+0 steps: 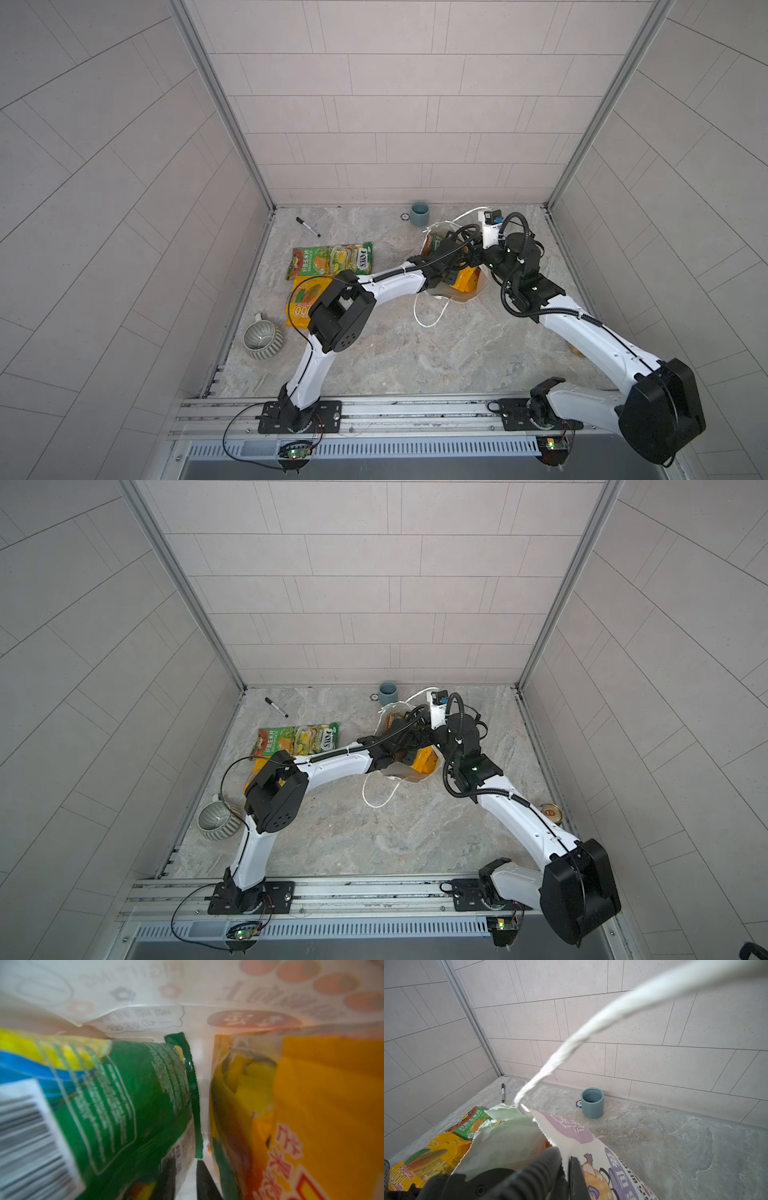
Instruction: Take the snacks out of the paper bag
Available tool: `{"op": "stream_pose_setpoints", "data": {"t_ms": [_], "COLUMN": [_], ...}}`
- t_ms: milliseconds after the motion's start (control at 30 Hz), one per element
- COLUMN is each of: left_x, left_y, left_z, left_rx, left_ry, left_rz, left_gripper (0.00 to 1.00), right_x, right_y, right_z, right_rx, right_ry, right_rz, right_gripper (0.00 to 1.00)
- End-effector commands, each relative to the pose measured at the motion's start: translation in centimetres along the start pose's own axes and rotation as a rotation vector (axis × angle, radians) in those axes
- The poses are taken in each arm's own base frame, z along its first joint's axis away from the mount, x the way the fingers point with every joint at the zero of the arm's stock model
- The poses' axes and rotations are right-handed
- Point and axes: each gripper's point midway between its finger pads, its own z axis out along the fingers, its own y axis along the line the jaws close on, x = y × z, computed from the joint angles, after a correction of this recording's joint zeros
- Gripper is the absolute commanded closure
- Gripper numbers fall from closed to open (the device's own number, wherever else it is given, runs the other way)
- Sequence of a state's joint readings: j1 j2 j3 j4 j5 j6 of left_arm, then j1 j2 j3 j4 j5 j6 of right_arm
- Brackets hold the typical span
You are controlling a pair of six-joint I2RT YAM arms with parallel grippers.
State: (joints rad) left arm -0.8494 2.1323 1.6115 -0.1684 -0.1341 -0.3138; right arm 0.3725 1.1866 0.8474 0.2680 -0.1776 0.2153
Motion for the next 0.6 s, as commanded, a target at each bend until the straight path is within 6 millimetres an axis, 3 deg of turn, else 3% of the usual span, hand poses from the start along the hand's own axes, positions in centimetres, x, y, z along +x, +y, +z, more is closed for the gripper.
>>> {"op": "stream_pose_setpoints", "data": {"t_ms": [0,33,267,567], "left_x": [-0.2,-0.5,-2.9,-6.3], "left_y": [-0.2,-0.1,0.2,0.5], "left_z": [0.2,-0.2,-3.1,-8.0], "left_rx": [0.019,0.015,0.011,0.022], "left_ry": [-0.012,-0.024,-0.097,-0.197], "left_rz": [0.011,0.011,0.015,0.009], "left_gripper": [0.86,0.92,1.00,1.00], "right_x": [-0.8,-0.9,-0.8,-0.7], "right_y": [1.7,1.6,1.5,1.2], "right_z": [0.0,0.0,0.0,0.1], "right_rx": [-0.075,-0.074,-0.066,-0.052], "right_ry": [-0.037,-0.038,-0.035,-0.033], "right_rz": [0.009,0.009,0.006,0.008], "right_gripper": [1.00,1.00,1.00,1.00]}}
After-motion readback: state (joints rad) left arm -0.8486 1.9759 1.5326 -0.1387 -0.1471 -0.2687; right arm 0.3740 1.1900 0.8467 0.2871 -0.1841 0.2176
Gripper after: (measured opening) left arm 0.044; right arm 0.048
